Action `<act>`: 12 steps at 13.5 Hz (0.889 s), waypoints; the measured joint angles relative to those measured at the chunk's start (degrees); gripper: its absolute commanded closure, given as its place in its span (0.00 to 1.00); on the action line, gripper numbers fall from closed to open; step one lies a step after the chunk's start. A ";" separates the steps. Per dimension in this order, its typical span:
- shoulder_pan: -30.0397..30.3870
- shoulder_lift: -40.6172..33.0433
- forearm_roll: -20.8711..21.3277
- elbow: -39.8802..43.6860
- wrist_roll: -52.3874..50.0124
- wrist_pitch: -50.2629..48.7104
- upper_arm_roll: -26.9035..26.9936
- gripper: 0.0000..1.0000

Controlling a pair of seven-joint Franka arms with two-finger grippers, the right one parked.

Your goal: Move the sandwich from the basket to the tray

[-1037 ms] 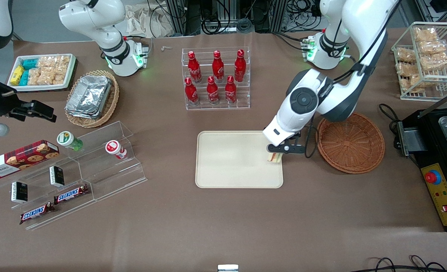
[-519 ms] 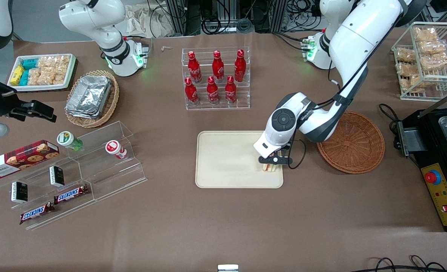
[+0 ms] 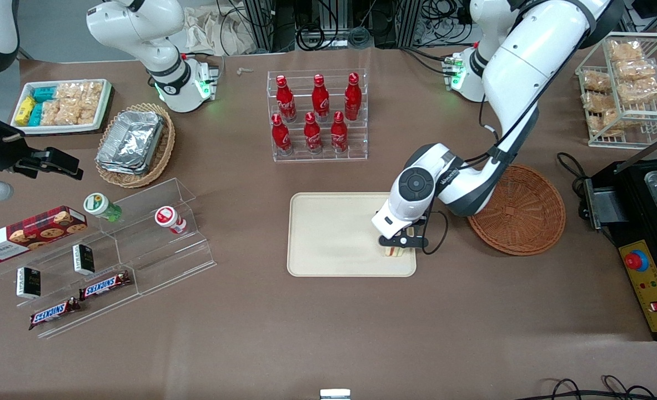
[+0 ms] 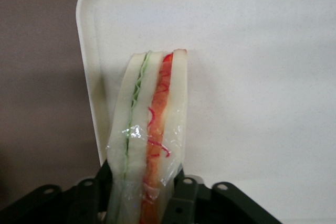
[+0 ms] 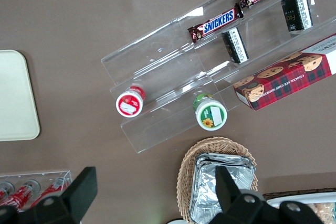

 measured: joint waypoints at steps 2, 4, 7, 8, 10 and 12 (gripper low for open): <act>-0.01 0.23 0.00 0.01 -0.08 0.00 0.00 0.00; 0.00 0.06 0.00 0.56 -0.35 -0.04 -0.05 0.00; 0.06 -3.33 -0.64 2.81 -0.48 -3.57 -0.19 0.00; 0.08 -5.37 -1.62 4.13 -0.48 -5.89 -0.23 0.00; 0.12 -9.21 -2.66 7.21 -0.47 -11.52 -0.28 0.00; 0.51 -11.94 -4.01 10.35 0.43 -16.01 -0.24 0.00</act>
